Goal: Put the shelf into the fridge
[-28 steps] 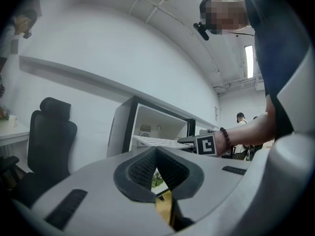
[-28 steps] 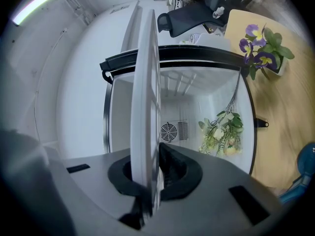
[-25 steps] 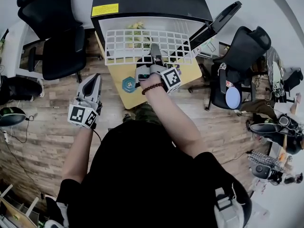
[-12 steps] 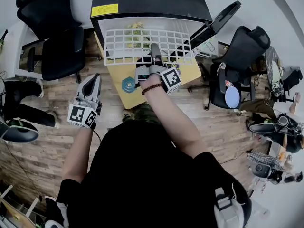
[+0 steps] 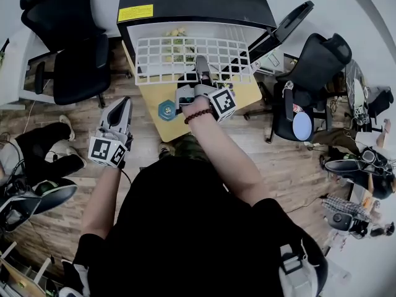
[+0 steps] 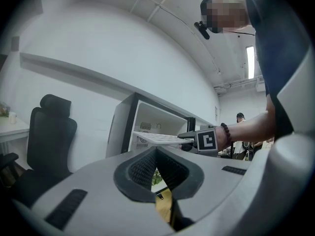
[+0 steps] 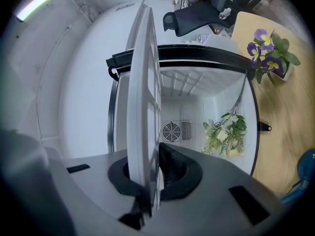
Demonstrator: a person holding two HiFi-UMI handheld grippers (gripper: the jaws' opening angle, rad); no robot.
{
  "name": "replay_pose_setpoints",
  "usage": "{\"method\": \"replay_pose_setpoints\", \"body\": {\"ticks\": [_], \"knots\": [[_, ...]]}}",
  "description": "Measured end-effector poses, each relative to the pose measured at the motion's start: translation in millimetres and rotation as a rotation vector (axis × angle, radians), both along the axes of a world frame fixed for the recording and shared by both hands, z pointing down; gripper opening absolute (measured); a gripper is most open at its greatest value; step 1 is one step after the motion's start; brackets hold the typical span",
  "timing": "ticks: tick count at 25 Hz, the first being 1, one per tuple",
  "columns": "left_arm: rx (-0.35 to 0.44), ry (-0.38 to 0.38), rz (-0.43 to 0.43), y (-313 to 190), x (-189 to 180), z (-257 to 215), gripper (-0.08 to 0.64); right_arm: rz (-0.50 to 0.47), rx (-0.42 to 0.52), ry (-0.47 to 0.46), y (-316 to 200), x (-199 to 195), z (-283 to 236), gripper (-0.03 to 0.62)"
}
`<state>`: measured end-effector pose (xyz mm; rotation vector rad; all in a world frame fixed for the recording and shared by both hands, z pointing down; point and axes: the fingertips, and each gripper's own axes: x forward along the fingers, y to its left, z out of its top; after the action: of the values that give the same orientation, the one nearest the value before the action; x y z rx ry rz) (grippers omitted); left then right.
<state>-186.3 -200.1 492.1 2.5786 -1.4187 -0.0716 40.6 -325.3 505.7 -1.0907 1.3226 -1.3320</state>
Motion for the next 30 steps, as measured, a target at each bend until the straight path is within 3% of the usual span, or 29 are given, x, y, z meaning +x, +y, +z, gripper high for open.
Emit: {"method": "replay_pose_setpoints", "body": {"ticks": [30], "knots": [[0.036,-0.013,-0.001,-1.8,-2.4,-8.6,0.019,-0.009,-0.046,-0.008,-37.2,0.5,1.7,0.04]]}}
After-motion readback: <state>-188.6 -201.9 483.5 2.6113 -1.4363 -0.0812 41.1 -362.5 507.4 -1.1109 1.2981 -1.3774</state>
